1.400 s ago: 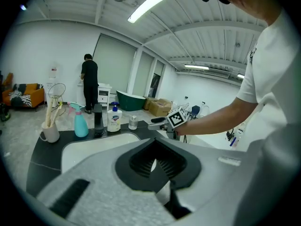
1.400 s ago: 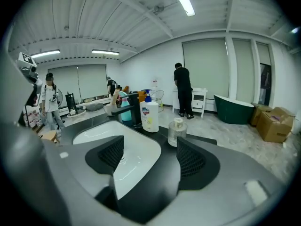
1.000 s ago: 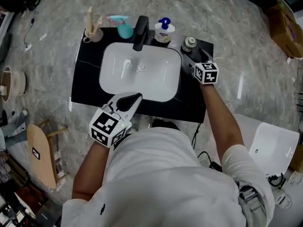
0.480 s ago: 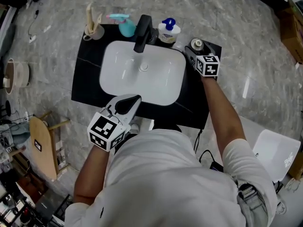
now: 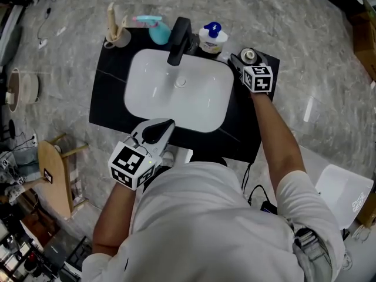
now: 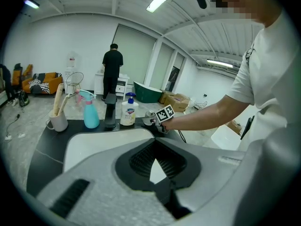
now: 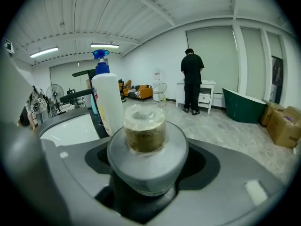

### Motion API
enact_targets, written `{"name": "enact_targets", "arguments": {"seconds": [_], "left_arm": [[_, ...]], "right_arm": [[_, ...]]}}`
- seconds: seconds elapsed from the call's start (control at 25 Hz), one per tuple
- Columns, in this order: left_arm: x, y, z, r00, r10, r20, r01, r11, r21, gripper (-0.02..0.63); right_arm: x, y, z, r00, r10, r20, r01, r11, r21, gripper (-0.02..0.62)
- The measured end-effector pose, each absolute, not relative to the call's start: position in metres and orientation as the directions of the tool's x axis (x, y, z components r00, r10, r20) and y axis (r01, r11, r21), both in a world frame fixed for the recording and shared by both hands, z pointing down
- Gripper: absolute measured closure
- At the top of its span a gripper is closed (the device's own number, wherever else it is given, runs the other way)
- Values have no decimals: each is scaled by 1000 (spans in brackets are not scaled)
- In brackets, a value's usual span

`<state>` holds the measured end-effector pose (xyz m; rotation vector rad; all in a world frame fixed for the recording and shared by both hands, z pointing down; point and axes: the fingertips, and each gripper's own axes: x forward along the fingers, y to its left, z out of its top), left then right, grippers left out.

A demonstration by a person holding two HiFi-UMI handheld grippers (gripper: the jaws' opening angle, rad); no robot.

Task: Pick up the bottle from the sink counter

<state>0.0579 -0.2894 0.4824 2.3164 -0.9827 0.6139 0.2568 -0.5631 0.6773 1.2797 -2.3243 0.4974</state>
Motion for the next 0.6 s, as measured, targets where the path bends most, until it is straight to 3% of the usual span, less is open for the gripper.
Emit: {"name": "enact_targets", "arguments": {"seconds": [0.6], "left_arm": [[51, -280, 482, 618, -525, 585, -766, -568, 300, 600]], "right_arm": [[259, -560, 676, -472, -693, 545, -851, 520, -76, 236]]}}
